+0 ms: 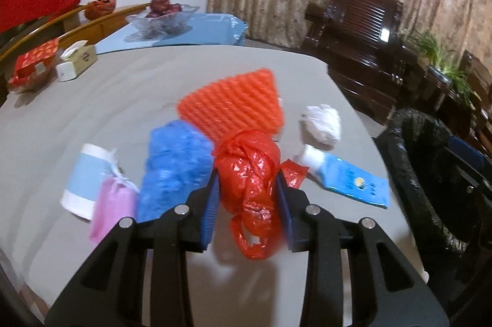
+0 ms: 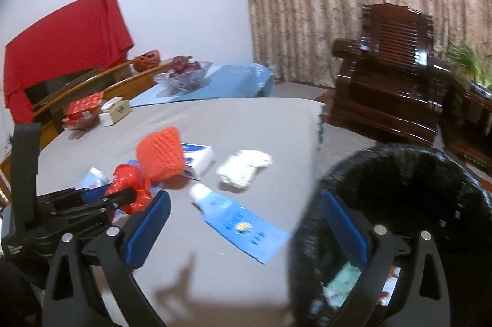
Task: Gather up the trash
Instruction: 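Grasp the blue lotion bottle with the right gripper while the left holds the red bag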
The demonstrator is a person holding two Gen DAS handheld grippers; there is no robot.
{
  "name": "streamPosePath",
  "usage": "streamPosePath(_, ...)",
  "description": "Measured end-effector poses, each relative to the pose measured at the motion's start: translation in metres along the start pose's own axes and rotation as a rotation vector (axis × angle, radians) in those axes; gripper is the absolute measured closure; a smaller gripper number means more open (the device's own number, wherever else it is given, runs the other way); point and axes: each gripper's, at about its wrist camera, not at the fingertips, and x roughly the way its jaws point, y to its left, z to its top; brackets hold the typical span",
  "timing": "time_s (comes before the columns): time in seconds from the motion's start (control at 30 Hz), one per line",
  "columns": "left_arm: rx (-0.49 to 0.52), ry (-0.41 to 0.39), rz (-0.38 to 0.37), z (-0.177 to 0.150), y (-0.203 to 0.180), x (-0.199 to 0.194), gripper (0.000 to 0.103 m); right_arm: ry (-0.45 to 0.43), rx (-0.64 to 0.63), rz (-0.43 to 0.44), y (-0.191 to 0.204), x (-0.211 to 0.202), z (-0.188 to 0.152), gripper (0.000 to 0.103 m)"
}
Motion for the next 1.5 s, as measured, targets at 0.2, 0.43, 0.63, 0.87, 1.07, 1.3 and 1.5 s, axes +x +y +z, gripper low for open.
streamPosePath(0.2, -0.017, -0.013, 0.019, 0.006, 0.018, -0.002, 0.070, 0.078, -0.014, 0.058, 0.026, 0.048, 0.001, 0.012)
streamPosePath(0.43, -0.029, -0.012, 0.010, 0.007, 0.027, 0.000, 0.070, 0.180, -0.037, 0.034, 0.034, 0.100, -0.005, 0.018)
streamPosePath(0.63, -0.043, -0.005, 0.000, 0.008, 0.030, 0.005, 0.070, 0.248, -0.048, 0.044, 0.035, 0.125, -0.006, 0.023)
streamPosePath(0.87, -0.050, -0.003, 0.005, 0.009, 0.033, 0.005, 0.070, 0.324, -0.036, 0.116, 0.030, 0.138, -0.010, 0.051)
streamPosePath(1.07, -0.046, -0.009, 0.011, 0.009, 0.033, -0.001, 0.069, 0.318, -0.071, 0.210, 0.037, 0.124, -0.015, 0.054)
streamPosePath(1.3, -0.045, -0.001, 0.011, 0.004, 0.033, -0.007, 0.069, 0.326, -0.065, 0.236, 0.040, 0.101, -0.021, 0.068)
streamPosePath(1.5, -0.034, -0.006, -0.007, 0.003, 0.025, -0.012, 0.069, 0.324, -0.016, 0.228, 0.038, 0.097, -0.014, 0.075)
